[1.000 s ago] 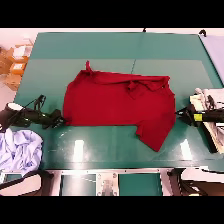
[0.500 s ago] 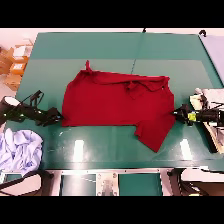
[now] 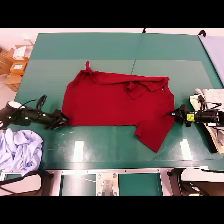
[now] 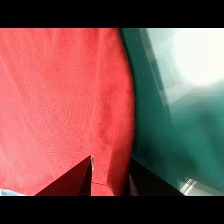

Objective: Fold the shirts.

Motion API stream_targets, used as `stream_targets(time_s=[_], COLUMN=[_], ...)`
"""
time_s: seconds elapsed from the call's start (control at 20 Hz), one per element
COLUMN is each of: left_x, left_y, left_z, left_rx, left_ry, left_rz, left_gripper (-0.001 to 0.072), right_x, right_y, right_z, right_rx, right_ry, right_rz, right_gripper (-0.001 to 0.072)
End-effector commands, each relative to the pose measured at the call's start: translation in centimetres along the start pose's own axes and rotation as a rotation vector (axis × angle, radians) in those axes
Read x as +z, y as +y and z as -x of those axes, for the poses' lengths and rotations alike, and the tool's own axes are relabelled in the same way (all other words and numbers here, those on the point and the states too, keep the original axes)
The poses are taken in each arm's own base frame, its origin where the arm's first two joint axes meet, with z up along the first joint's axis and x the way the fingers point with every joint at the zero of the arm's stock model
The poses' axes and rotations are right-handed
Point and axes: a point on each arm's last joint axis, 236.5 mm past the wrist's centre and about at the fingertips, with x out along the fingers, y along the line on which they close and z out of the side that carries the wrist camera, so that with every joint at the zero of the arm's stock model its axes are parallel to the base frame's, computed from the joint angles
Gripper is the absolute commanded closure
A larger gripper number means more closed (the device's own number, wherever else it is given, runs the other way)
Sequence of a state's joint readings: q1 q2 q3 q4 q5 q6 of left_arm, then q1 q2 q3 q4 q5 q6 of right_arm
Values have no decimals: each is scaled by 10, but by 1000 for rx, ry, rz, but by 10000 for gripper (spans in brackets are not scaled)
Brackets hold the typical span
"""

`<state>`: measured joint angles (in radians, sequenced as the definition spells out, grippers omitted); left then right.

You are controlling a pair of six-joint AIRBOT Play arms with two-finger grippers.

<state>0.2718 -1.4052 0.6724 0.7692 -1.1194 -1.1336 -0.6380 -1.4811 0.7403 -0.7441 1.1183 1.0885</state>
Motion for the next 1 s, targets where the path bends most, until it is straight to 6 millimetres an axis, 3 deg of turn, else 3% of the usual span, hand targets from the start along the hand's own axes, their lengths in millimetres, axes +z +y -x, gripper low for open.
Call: stream_targets(time_s=[0.0, 0.1, 0.15, 0.2, 0.35, 0.5, 0.6, 0.7, 0.8, 0.85, 0.95], left_x=[14, 28, 32, 35, 31, 27, 32, 49, 67, 67, 47], left_y=[-12, -15, -14, -15, -14, -25, -54, -94, -152, -188, -267], left_z=[-8, 0, 4, 7, 10, 20, 42, 82, 144, 181, 265], left_rx=[-84, -65, -48, -39, -22, -35, -83, -103, -114, -130, -158], left_ry=[-37, -64, -65, -67, -34, 4, 16, -74, -256, -356, -584], left_rz=[-14, -53, -77, -87, -92, -129, -170, -258, -387, -470, -670], left_gripper=[246, 446, 621, 685, 686, 687, 687, 687, 687, 687, 687], right_x=[0, 0, -1, -2, -10, -3, 17, 42, 58, 56, 29], right_y=[1, 1, 1, 2, 6, 23, 68, 133, 211, 255, 334], right_z=[0, 0, 0, 0, 0, 5, 26, 74, 149, 194, 282], right_rx=[1, 1, 2, 5, 23, 81, 212, 349, 447, 489, 532], right_ry=[1, 1, 2, 9, 42, 25, -29, -143, -331, -442, -673], right_rz=[2, 2, 2, 2, 6, 9, 57, 171, 351, 465, 684], right_gripper=[435, 435, 436, 454, 673, 695, 696, 696, 696, 696, 695])
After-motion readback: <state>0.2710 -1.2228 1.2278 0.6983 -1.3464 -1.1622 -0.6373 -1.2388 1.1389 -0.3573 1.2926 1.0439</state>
